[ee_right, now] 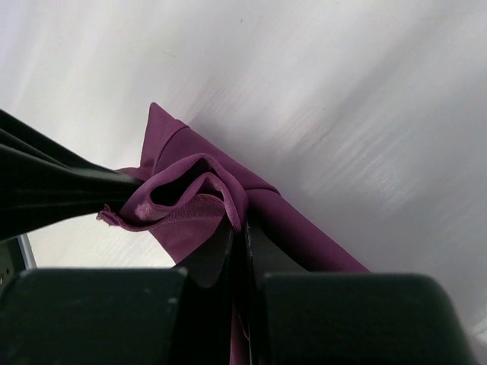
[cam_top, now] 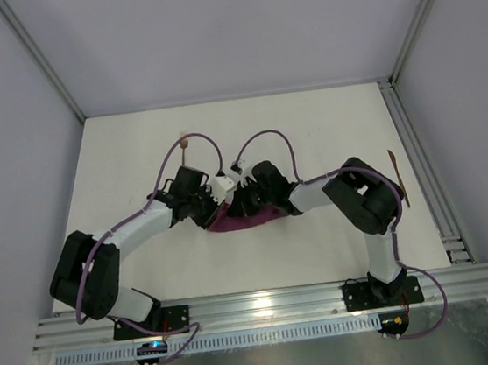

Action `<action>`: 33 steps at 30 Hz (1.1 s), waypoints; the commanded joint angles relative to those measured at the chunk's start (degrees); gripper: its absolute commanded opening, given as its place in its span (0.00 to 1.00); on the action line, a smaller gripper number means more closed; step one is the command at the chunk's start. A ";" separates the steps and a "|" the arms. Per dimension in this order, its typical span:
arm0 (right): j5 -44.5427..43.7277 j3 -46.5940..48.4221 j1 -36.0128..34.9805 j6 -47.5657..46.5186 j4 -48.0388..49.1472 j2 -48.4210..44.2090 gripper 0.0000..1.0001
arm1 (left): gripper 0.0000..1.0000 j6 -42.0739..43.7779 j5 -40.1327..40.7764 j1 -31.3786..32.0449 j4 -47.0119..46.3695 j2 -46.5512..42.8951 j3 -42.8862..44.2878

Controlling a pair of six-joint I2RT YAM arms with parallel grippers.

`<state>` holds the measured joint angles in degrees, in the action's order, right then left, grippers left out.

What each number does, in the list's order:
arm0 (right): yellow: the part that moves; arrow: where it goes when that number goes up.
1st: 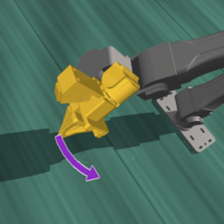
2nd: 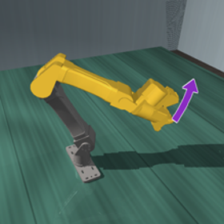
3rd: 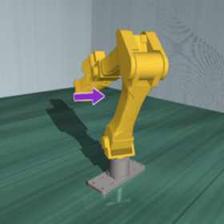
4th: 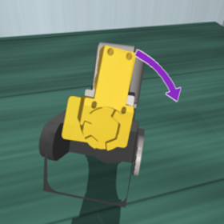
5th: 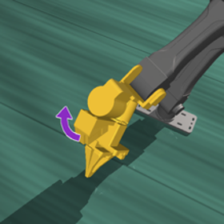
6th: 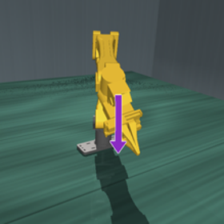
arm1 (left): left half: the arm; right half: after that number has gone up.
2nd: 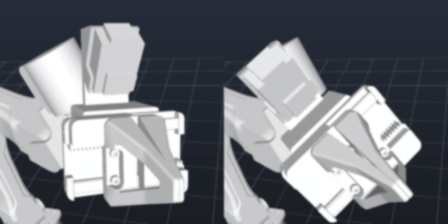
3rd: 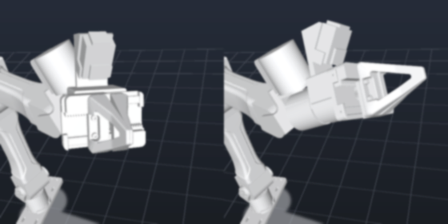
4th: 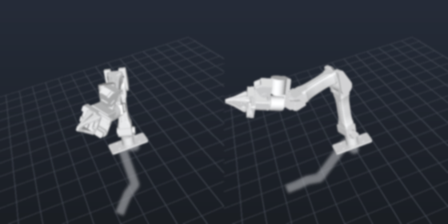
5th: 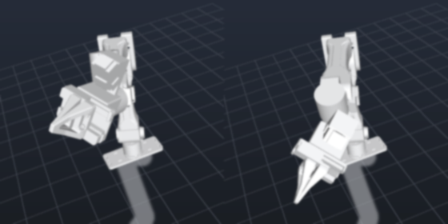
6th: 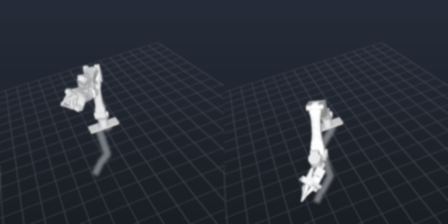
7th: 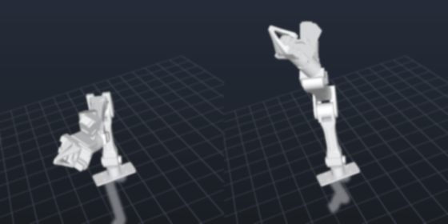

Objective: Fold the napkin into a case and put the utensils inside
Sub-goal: Stuff the top corner of the smaller-rectangle-folded napkin into the folded napkin.

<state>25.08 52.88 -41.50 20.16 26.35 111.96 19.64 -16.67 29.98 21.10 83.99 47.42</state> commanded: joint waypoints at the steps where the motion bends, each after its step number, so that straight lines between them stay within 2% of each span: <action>1: -1.00 2.92 1.24 2.95 1.95 2.29 0.03 | 0.00 -0.91 0.49 -0.01 -2.12 0.74 0.66; 14: -3.20 6.71 1.94 3.74 -9.02 4.76 0.03 | 0.00 -7.33 4.98 -5.01 -8.88 -4.71 -0.75; 22: -4.43 9.95 2.03 4.71 -13.95 5.81 0.03 | 0.00 -7.51 -4.33 -6.51 -7.31 -2.78 -0.22; 26: -5.22 10.92 1.94 5.41 -15.01 5.55 0.04 | 0.06 -5.58 -7.15 -6.60 -4.59 -0.32 0.74; 29: -5.31 11.80 1.94 4.97 -16.15 5.99 0.05 | 0.09 -5.05 -5.06 -6.68 -4.40 -1.45 0.83; 33: -5.04 11.89 2.03 4.36 -16.68 6.25 0.11 | 0.01 -5.66 0.74 -6.69 -5.28 -3.91 1.80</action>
<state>23.31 64.12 -39.94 25.52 13.87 116.29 13.82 -19.09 23.57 16.56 82.96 47.00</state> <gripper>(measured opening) 0.096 0.026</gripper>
